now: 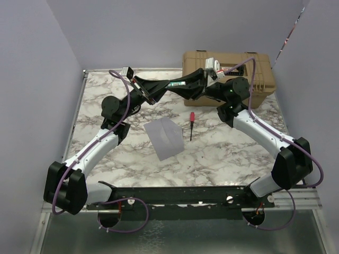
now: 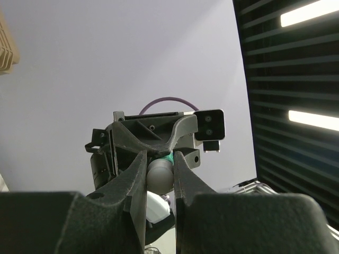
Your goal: Place the letter into the envelope and seal it
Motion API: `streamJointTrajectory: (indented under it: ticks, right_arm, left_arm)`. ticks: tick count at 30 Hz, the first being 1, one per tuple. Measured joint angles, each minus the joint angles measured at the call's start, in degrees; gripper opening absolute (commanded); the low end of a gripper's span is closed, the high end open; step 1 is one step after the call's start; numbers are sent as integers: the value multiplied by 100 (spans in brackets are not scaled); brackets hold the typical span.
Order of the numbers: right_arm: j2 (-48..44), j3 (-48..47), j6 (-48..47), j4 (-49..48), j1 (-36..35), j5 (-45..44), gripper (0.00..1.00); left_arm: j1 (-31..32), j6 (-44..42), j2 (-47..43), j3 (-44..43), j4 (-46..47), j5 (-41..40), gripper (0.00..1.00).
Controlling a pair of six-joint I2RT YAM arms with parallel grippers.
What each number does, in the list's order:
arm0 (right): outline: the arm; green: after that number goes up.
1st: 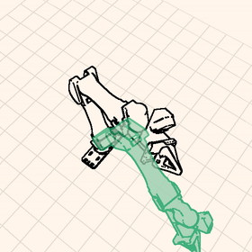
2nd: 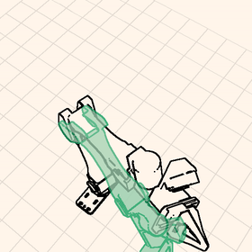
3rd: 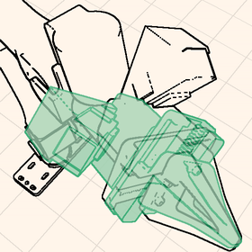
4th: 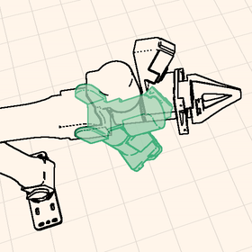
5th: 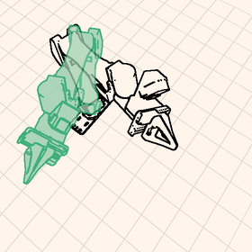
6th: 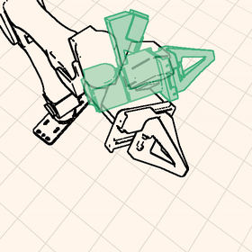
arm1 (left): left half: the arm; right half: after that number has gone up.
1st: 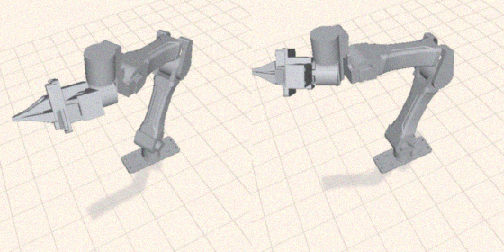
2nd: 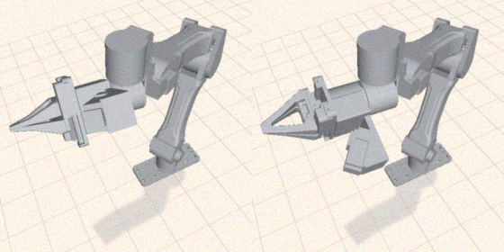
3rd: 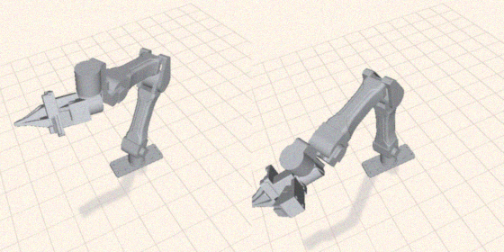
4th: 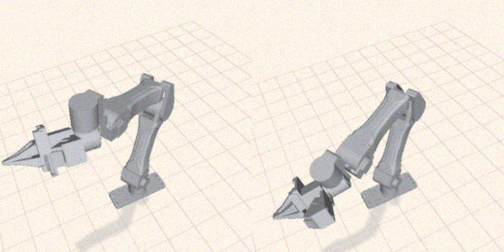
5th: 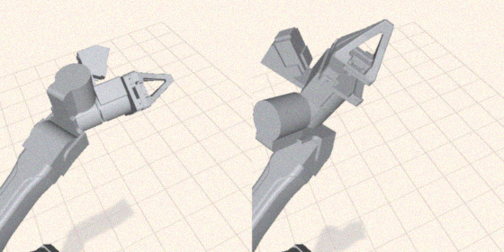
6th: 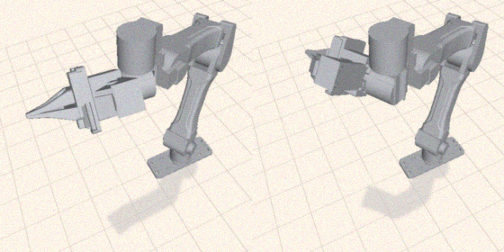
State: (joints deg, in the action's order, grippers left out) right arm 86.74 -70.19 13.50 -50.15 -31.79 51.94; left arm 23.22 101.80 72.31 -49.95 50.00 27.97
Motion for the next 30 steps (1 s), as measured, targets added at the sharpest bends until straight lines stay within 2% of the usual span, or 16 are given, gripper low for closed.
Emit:
streamJointTrajectory:
  ticks: [4, 6, 11, 13, 19, 26, 30]
  right_arm:
    - [0, -4, -42, 4, -26, -81, 2]
    - [0, -4, -50, 9, -46, -129, 0]
    - [-7, -2, -90, 103, -92, -313, 0]
    - [-15, -2, -118, 199, -111, -481, 0]
    - [-138, 96, -149, 367, -116, -1141, 0]
    - [-190, 83, -2, 691, -116, -1827, 0]
    - [-190, -118, 197, 1276, -116, -2319, 0]
  left_arm:
    - [-2, 2, -44, 28, -2, -11, 2]
    - [-11, 11, -61, 37, -2, -22, 18]
    - [-24, 22, -107, 101, -11, -57, 71]
    - [-24, -13, -173, 173, -7, -72, 82]
    - [-22, -221, -525, 380, -83, -238, 93]
    - [-22, -614, -796, 494, -439, -317, 95]
    - [-24, -1119, -999, 551, -1115, -345, 95]
